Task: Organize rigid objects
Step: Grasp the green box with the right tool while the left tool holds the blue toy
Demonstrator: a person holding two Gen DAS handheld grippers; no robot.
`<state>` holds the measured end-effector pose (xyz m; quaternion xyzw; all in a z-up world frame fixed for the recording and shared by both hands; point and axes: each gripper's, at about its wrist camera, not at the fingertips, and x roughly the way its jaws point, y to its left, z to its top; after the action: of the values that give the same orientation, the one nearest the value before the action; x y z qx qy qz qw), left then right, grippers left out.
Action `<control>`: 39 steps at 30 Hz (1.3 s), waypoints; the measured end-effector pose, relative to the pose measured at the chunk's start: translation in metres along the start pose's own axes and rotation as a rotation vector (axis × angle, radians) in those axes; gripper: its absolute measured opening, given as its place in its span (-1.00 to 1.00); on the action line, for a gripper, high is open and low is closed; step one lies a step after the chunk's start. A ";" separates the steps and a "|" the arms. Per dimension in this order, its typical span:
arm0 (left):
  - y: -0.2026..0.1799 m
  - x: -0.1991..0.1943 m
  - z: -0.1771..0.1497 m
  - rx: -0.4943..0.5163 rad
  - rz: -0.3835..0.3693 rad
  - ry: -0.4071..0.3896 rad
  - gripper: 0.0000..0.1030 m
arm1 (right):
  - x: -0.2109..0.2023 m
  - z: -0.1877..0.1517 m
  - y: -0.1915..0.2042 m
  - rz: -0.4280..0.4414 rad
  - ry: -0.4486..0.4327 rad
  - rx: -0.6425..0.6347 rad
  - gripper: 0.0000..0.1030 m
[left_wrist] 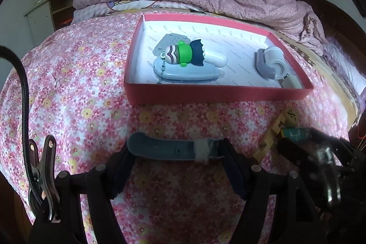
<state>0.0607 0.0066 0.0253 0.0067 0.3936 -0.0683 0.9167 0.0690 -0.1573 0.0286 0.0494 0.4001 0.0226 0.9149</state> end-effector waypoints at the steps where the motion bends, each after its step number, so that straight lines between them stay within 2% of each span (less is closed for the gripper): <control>1: -0.001 0.000 0.000 -0.002 -0.001 -0.002 0.47 | 0.001 0.000 0.001 -0.008 -0.001 -0.008 0.65; 12: -0.003 0.001 0.000 0.009 0.009 -0.009 0.47 | 0.005 -0.004 0.008 -0.041 -0.018 -0.057 0.68; 14: -0.004 0.001 0.000 0.013 0.012 -0.008 0.47 | 0.005 -0.005 0.009 -0.047 -0.018 -0.064 0.71; 18: -0.004 0.001 0.000 0.012 0.010 -0.004 0.47 | 0.008 -0.006 0.005 -0.057 -0.023 -0.046 0.91; 21: -0.006 0.002 0.000 0.021 0.019 -0.004 0.48 | 0.008 -0.005 0.004 -0.055 -0.019 -0.048 0.91; 24: -0.007 0.002 -0.001 0.028 0.024 -0.007 0.48 | 0.007 -0.006 0.002 -0.048 -0.028 -0.050 0.86; 27: -0.007 0.002 -0.001 0.026 0.024 -0.006 0.48 | 0.002 -0.007 -0.002 -0.050 -0.045 -0.042 0.63; 39: -0.005 -0.003 0.000 0.018 0.005 -0.020 0.47 | -0.001 -0.010 -0.010 0.017 -0.065 -0.036 0.63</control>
<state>0.0579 0.0024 0.0272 0.0152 0.3837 -0.0694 0.9207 0.0611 -0.1670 0.0219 0.0370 0.3691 0.0358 0.9280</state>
